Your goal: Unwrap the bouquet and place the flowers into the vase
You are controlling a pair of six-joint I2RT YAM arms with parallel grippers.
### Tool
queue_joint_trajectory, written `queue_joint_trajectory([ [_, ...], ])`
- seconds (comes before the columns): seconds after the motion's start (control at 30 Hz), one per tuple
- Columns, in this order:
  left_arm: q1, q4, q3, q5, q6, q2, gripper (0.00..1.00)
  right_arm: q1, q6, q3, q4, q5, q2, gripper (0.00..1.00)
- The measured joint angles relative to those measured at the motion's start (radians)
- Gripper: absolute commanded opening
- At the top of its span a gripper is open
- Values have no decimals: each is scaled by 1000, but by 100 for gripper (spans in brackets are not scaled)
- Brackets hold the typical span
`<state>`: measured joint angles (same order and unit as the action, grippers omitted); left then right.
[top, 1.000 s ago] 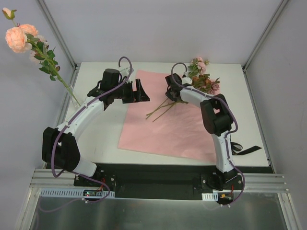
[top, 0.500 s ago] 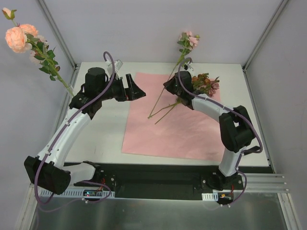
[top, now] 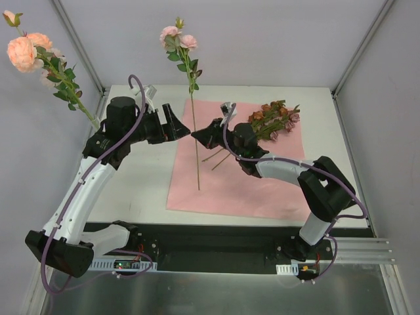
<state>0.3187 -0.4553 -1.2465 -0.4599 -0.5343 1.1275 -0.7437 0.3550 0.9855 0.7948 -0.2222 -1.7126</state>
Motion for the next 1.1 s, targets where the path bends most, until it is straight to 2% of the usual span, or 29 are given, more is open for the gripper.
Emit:
queue_joint_trajectory([
  [0.23,-19,-34,-14,95,-5,-77,82,-20,-15,-20,158,-80,2,1],
  [0.4,-33,-43,-97,100,0,-37,91,-50,-43,-22,213,-134,16,1],
  [0.47,-38,-43,-124,98,2,-11,91,-60,-54,-22,222,-151,24,1],
  [0.57,-53,-51,-148,98,5,19,84,-65,-67,-22,232,-171,29,1],
  [0.77,-101,-66,-208,80,13,66,62,-67,-93,-22,234,-196,29,1],
  [0.83,-111,-66,-240,63,14,85,61,-69,-101,-22,233,-205,29,1],
  [0.97,-113,-63,-285,24,19,116,66,-77,-117,-22,229,-214,29,1],
  [1.1,-113,-62,-303,-9,19,148,58,-82,-132,-22,211,-222,29,1],
])
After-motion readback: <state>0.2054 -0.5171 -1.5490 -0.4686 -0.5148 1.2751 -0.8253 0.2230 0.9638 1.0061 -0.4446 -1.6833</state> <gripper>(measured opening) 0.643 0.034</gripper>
